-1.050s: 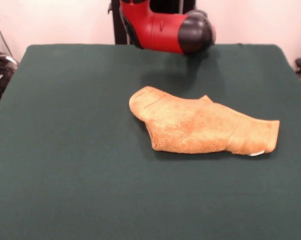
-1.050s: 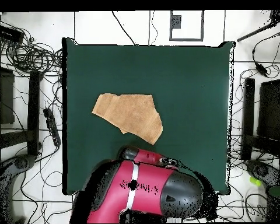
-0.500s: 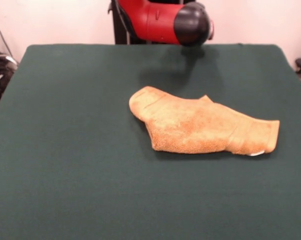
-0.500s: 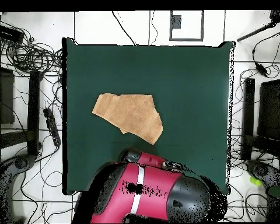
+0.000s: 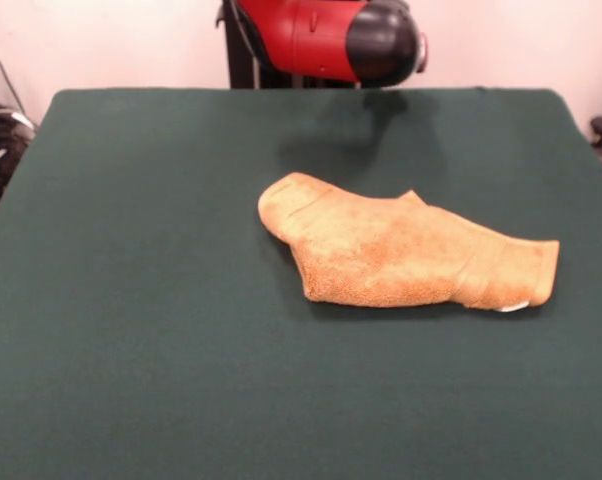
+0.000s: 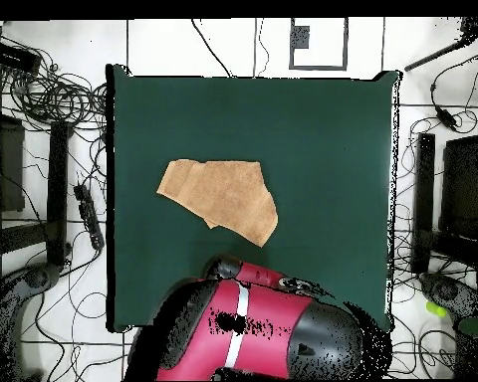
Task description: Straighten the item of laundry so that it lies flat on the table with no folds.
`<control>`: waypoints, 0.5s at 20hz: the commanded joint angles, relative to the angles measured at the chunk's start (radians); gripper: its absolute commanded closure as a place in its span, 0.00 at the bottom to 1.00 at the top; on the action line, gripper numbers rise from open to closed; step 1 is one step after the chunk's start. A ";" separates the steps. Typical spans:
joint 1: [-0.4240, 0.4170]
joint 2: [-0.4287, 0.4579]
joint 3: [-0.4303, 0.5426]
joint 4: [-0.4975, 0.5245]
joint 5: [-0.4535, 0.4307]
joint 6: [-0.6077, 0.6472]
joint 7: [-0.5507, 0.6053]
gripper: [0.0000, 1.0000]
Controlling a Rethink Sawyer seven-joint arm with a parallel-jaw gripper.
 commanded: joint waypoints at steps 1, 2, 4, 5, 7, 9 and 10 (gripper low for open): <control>0.011 -0.016 0.012 -0.027 0.033 0.111 0.196 0.00; 0.008 -0.024 0.010 -0.026 0.029 0.142 0.195 0.00; -0.004 -0.034 0.006 -0.022 0.022 0.182 0.184 0.00; -0.007 -0.042 0.006 -0.014 0.019 0.193 0.180 0.00; -0.008 -0.055 0.005 -0.006 0.014 0.206 0.176 0.00; -0.006 -0.071 0.005 0.005 0.010 0.194 0.173 0.00; -0.006 -0.082 0.008 0.016 0.007 0.150 0.165 0.00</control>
